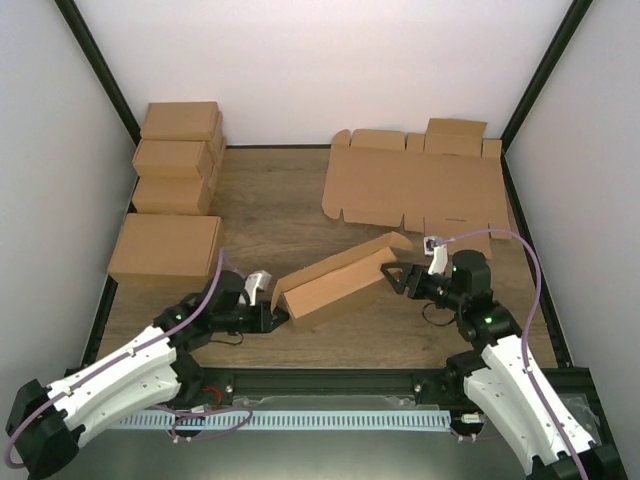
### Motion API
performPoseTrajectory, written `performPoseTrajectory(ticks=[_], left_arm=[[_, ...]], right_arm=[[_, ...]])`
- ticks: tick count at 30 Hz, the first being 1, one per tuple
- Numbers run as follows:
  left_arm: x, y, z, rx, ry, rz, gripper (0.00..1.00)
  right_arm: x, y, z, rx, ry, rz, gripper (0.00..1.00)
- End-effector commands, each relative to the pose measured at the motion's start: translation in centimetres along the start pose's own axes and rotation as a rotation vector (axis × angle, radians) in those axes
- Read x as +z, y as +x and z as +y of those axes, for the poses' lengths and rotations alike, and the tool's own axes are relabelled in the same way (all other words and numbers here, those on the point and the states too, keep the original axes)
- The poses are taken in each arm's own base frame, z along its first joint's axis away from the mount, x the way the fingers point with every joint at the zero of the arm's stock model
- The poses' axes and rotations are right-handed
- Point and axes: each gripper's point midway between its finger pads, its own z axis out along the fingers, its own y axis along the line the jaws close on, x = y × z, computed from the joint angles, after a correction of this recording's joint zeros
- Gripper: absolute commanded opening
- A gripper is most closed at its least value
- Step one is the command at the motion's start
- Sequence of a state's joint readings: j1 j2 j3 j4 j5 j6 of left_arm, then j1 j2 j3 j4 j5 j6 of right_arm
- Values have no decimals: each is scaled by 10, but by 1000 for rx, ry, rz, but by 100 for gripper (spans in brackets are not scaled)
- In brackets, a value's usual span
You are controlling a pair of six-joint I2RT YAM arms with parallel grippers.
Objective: Fold the paper box
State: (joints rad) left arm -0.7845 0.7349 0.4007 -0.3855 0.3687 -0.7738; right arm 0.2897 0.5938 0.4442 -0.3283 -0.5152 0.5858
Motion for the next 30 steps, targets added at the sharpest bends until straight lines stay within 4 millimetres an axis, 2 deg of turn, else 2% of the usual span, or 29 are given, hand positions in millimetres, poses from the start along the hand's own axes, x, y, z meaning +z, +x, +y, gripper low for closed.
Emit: performPoseTrajectory(ticks=[1, 8, 12, 21, 26, 30], left_arm=[[-7, -40, -30, 70, 53, -141, 16], [-1, -62, -35, 126, -3, -163, 18], [7, -77, -35, 162, -42, -171, 14], [19, -116, -36, 240, -101, -225, 11], [18, -139, -33, 264, -114, -277, 11], [21, -146, -32, 274, -121, -272, 11]], right_arm=[[-4, 27, 14, 68, -65, 138, 72], [-9, 29, 21, 78, -95, 140, 72], [-10, 27, 23, 73, -97, 138, 72], [-6, 16, 22, 77, -82, 106, 72], [-3, 14, 20, 89, -66, 117, 71], [-4, 17, 17, 91, -50, 127, 71]])
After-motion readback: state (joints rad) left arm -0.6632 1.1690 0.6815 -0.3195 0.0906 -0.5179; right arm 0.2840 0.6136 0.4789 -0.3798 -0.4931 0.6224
